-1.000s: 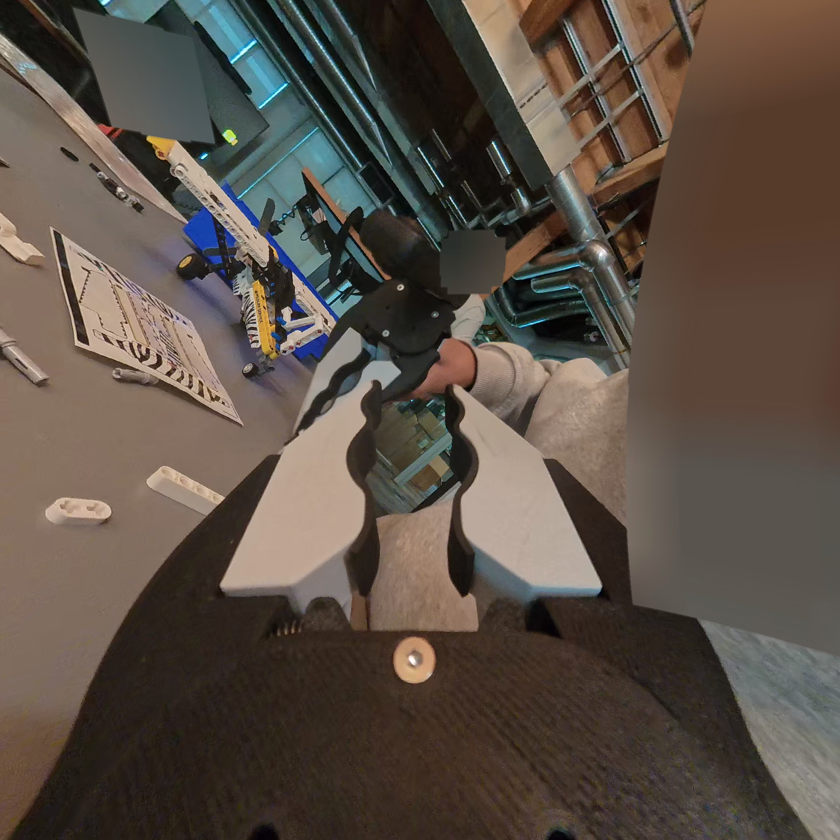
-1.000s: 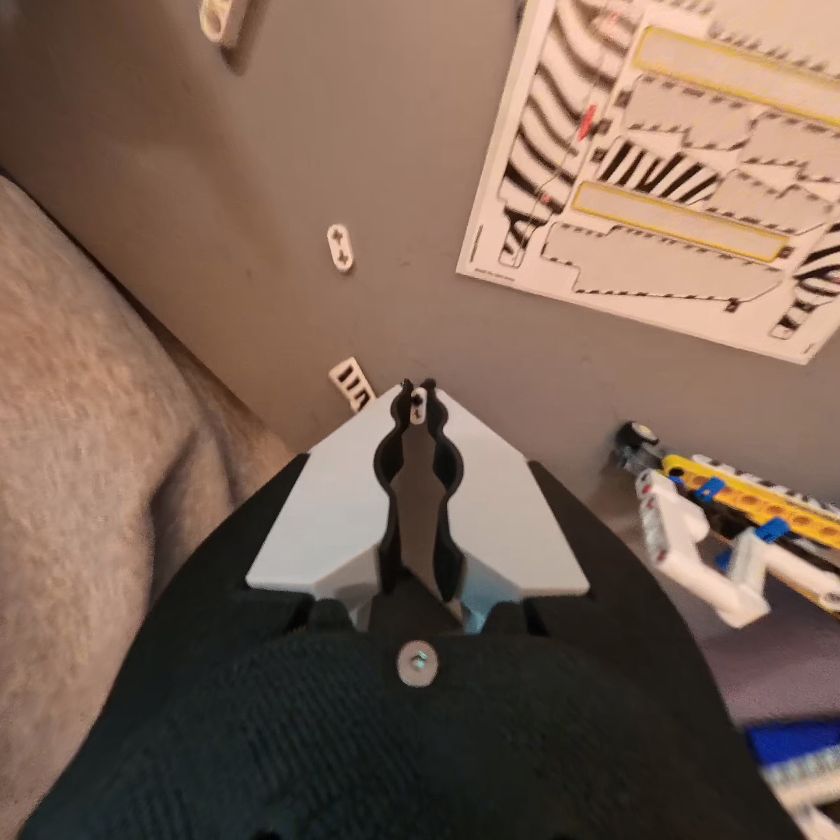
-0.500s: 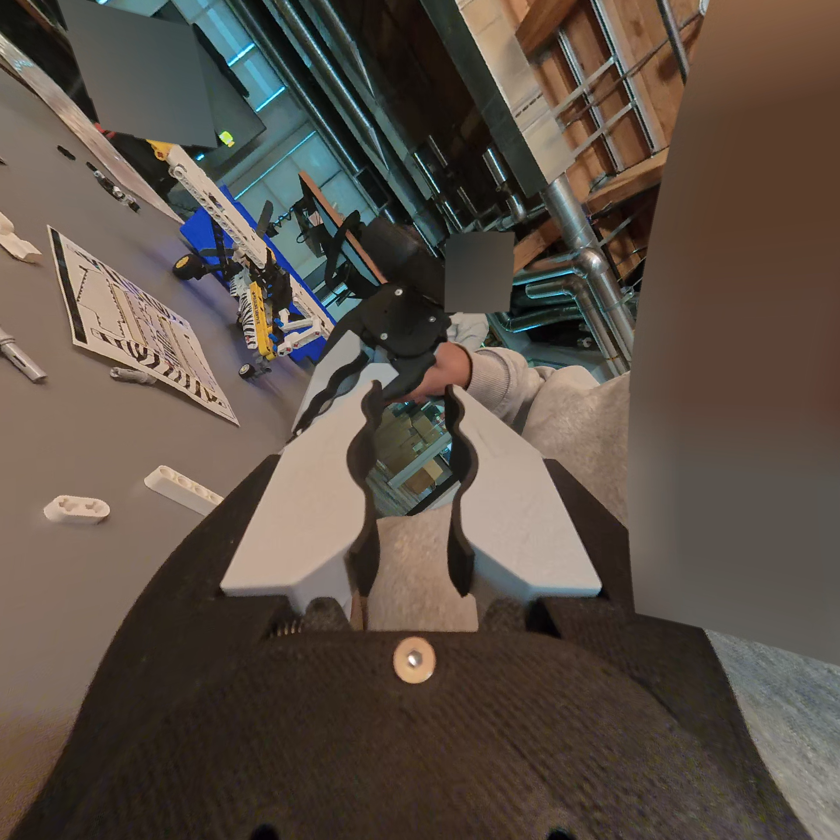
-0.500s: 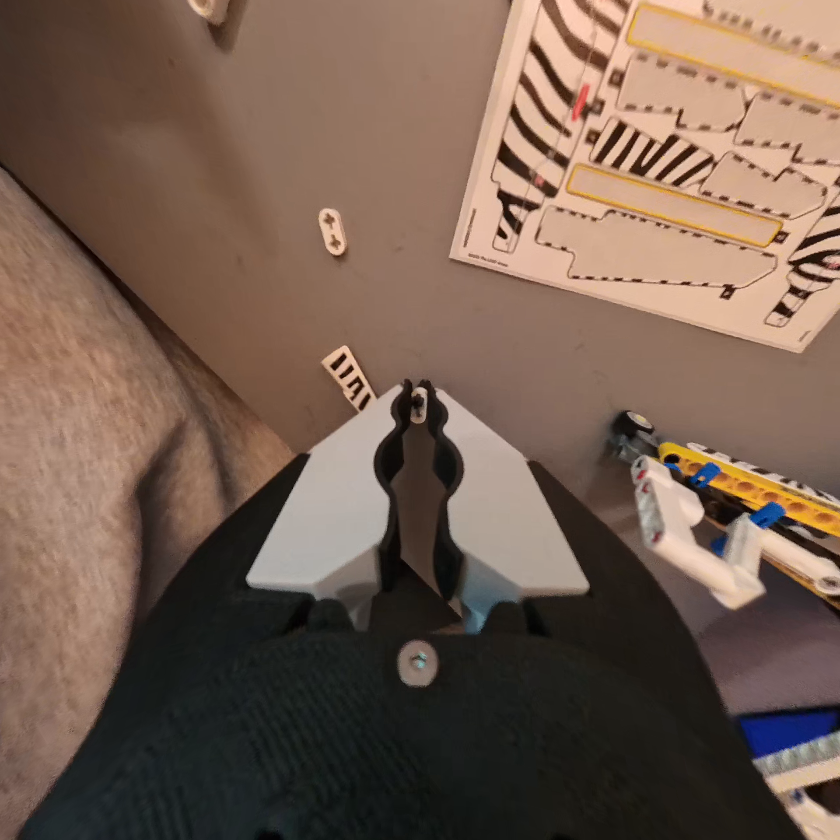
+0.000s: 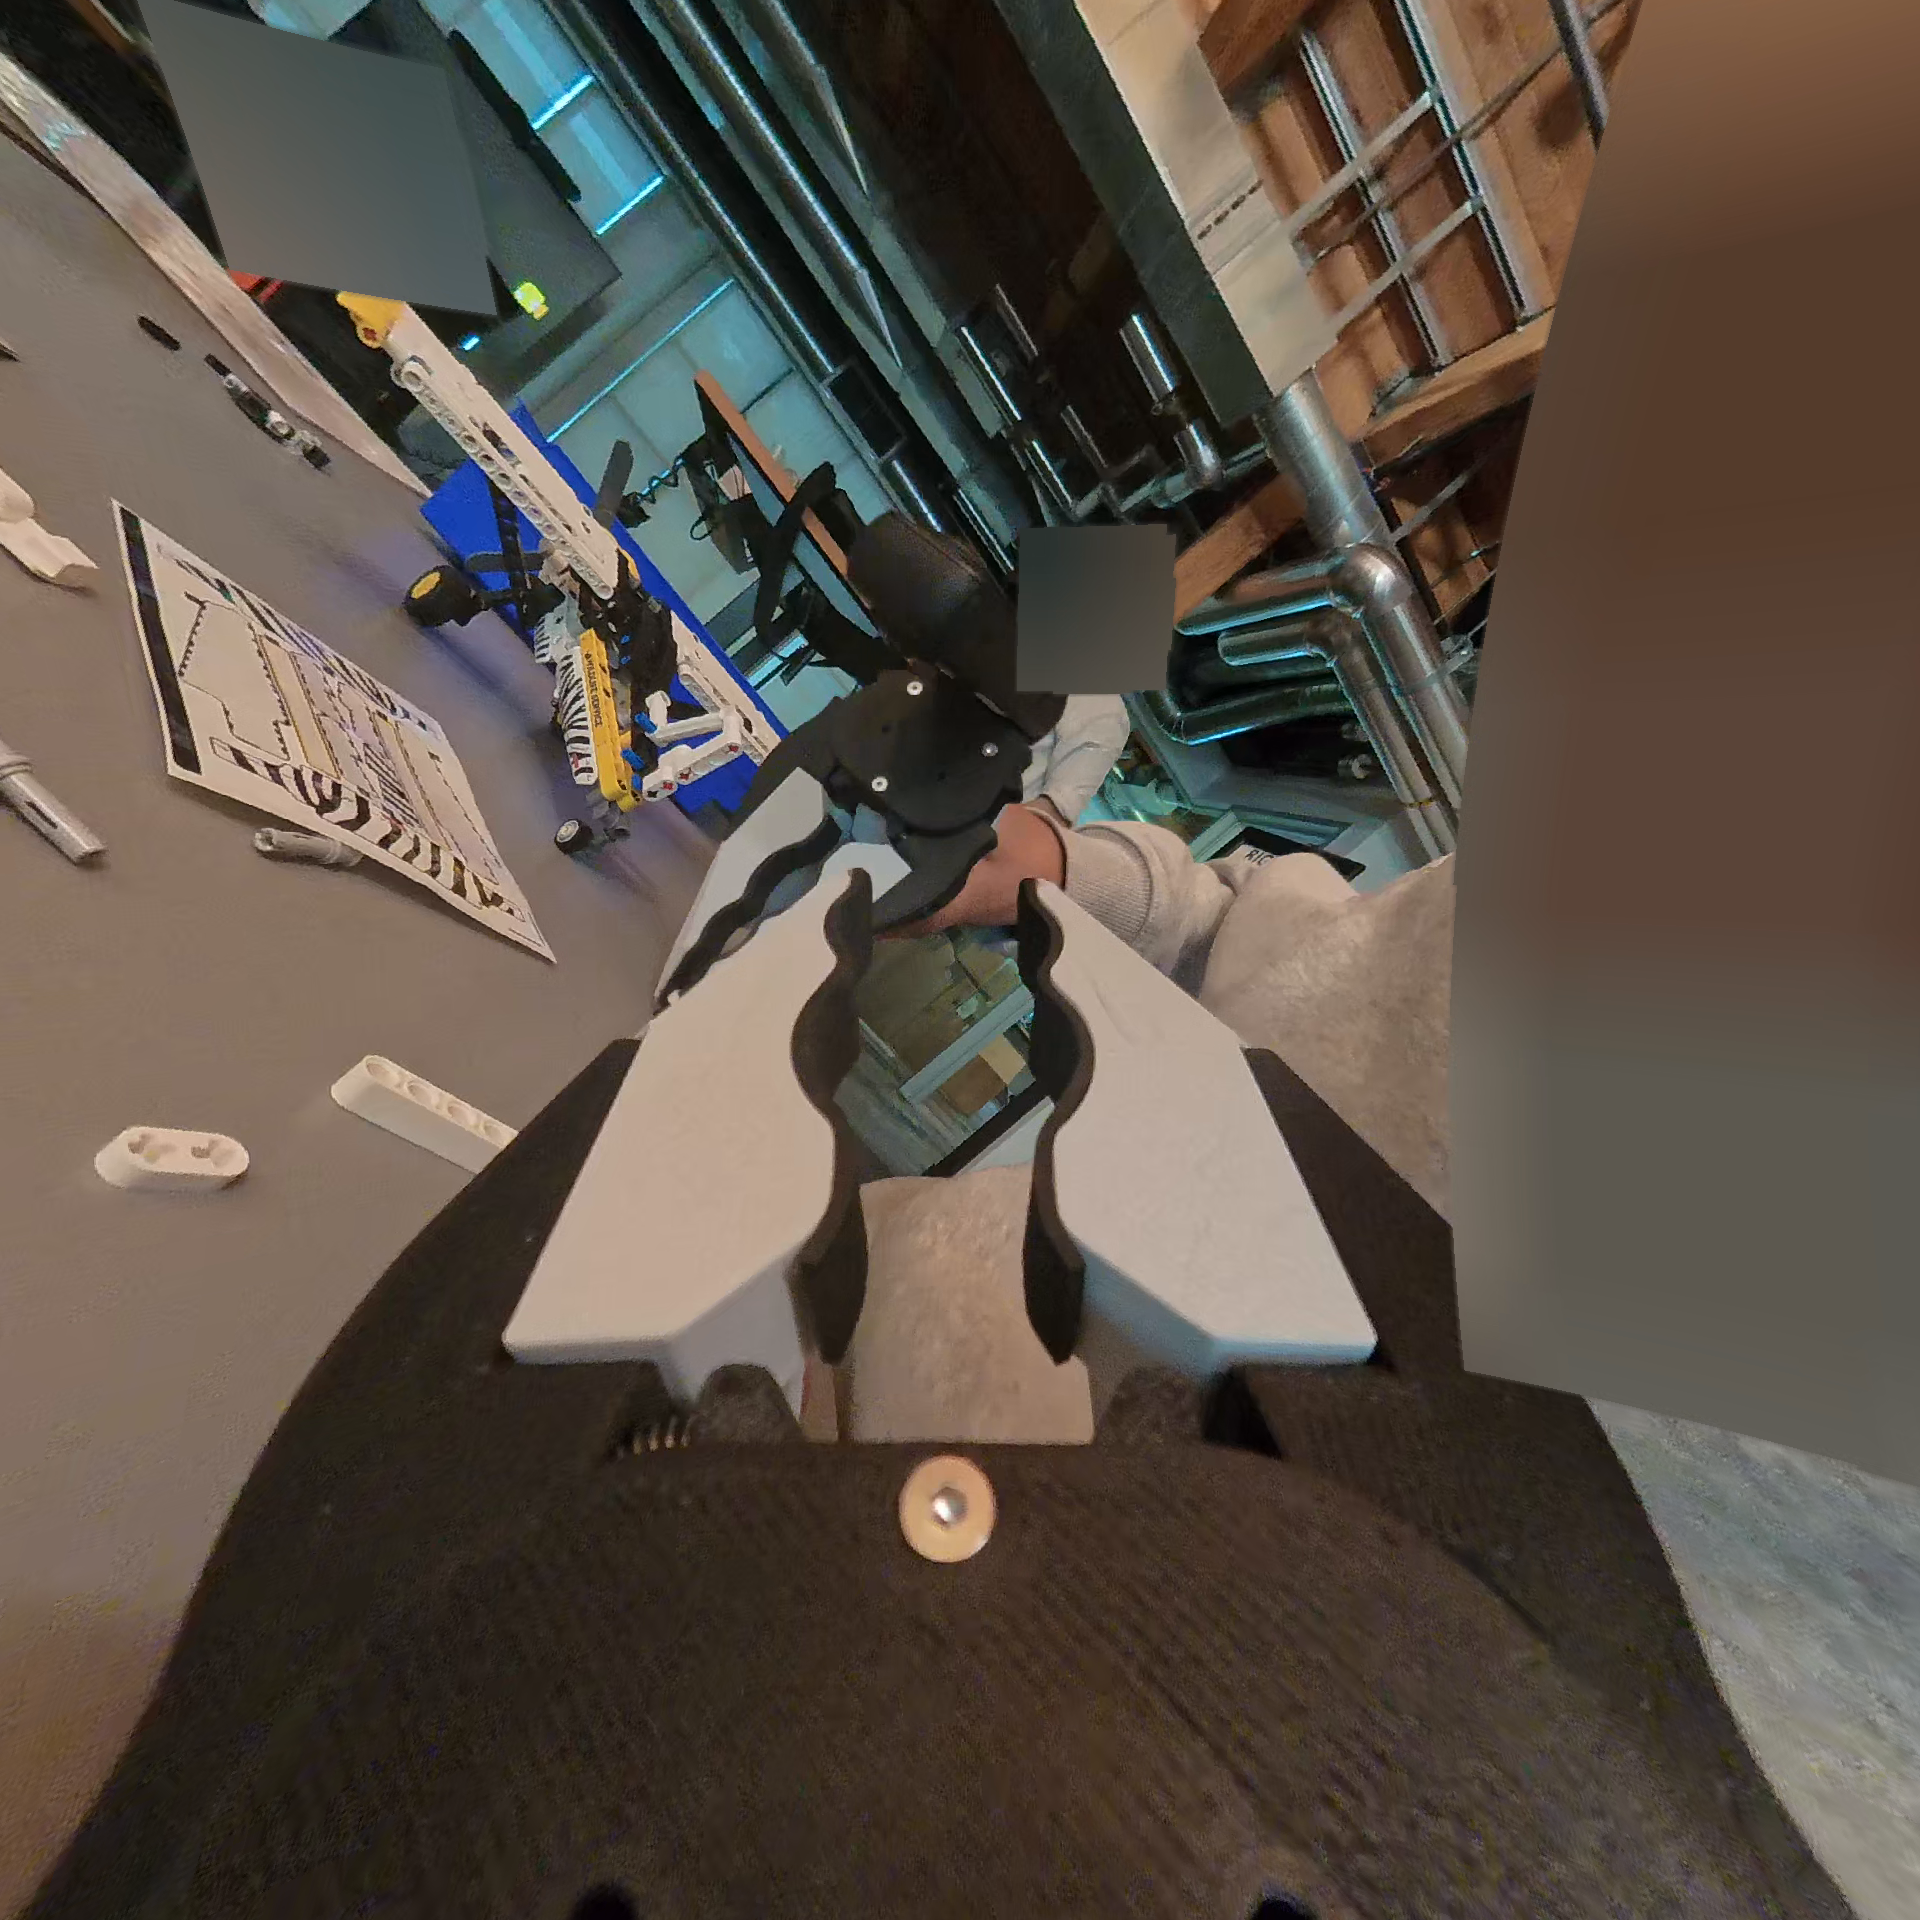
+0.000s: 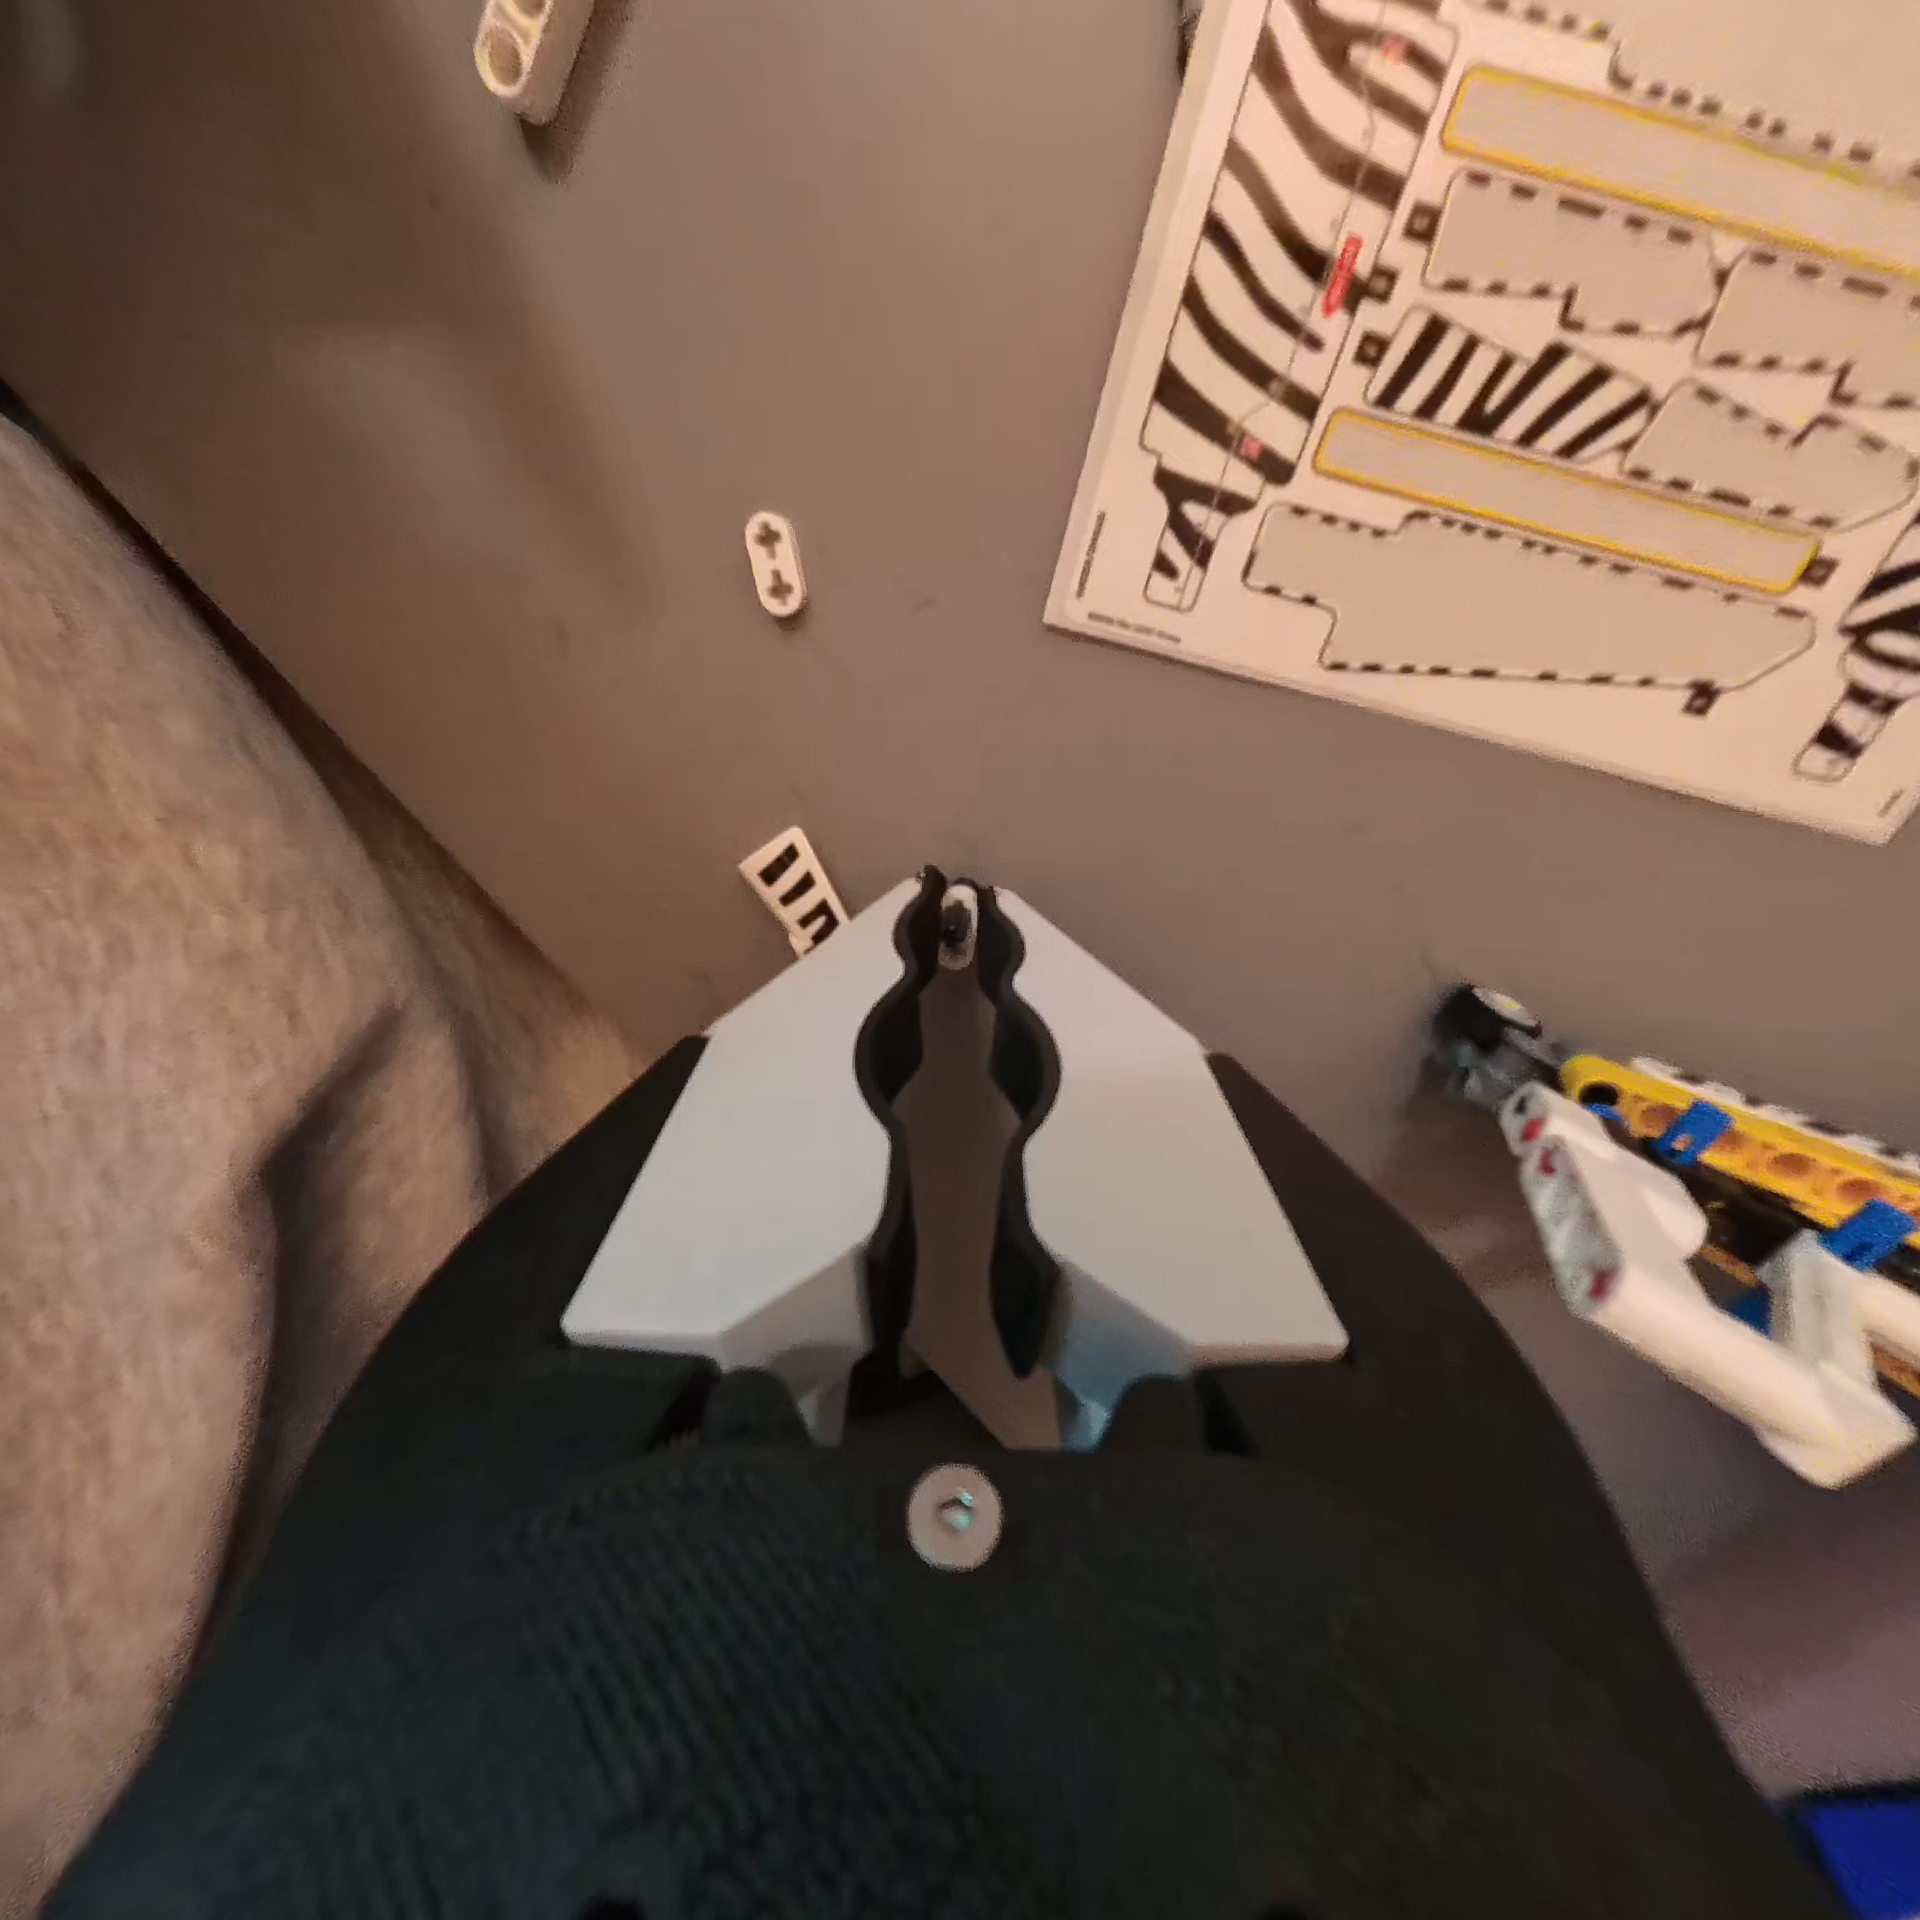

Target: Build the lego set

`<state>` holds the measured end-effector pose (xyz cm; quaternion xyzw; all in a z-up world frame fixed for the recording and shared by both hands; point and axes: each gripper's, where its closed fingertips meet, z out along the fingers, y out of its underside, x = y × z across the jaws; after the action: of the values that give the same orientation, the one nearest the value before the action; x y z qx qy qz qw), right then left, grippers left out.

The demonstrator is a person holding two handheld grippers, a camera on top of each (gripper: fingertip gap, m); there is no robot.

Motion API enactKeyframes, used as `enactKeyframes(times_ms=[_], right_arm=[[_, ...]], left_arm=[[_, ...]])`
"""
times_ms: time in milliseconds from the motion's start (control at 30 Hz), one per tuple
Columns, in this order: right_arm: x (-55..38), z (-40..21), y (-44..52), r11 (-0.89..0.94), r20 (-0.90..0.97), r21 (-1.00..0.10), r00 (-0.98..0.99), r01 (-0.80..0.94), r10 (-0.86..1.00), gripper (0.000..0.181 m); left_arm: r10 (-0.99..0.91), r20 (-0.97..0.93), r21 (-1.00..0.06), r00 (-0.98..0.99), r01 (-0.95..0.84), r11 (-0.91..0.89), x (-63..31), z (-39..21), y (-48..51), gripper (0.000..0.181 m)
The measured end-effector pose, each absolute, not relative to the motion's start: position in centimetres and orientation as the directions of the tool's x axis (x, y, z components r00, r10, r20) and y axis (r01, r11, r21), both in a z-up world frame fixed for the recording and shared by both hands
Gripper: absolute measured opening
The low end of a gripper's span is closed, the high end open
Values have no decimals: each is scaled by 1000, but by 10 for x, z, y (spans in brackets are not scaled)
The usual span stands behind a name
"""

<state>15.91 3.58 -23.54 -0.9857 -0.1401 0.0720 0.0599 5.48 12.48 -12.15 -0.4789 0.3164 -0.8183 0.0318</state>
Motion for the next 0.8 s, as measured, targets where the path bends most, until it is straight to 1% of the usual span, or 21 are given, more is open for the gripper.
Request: enactKeyframes(times_ms=[67, 133, 200, 267, 367, 500, 567, 667, 733, 800], right_arm=[[159, -235, 36, -955, -130, -146, 952, 259, 278, 6], [160, -235, 34, -944, -88, -138, 946, 299, 313, 5], [155, -231, 37, -927, -69, -170, 934, 335, 350, 6], [146, -219, 46, -901, -73, -256, 922, 351, 380, 6], [124, -191, 59, -812, -81, -433, 880, 392, 468, 6], [94, -153, 70, -672, -139, -665, 831, 324, 539, 6], [86, -136, 73, -585, -131, -757, 810, 290, 571, 6], [78, -123, 74, -491, -95, -827, 793, 273, 601, 6], [69, -117, 73, -460, -136, -861, 775, 215, 617, 6], [63, -108, 76, -446, -227, -891, 762, 90, 607, 6]], left_arm=[[-350, 765, -546, -541, -255, -798, 55, -121, 125, 26], [-355, 764, -549, -539, -253, -797, 55, -122, 125, 26], [-364, 762, -555, -536, -252, -792, 55, -122, 124, 27], [-371, 758, -564, -536, -254, -785, 55, -122, 122, 27], [-383, 750, -580, -540, -259, -772, 56, -122, 118, 27], [-392, 727, -612, -563, -273, -743, 56, -121, 108, 29], [-363, 722, -605, -589, -283, -744, 55, -118, 103, 29], [-334, 710, -600, -620, -284, -748, 52, -113, 99, 28], [-363, 670, -642, -647, -261, -721, 51, -108, 91, 25], [-433, 622, -703, -652, -223, -675, 53, -108, 83, 24]])
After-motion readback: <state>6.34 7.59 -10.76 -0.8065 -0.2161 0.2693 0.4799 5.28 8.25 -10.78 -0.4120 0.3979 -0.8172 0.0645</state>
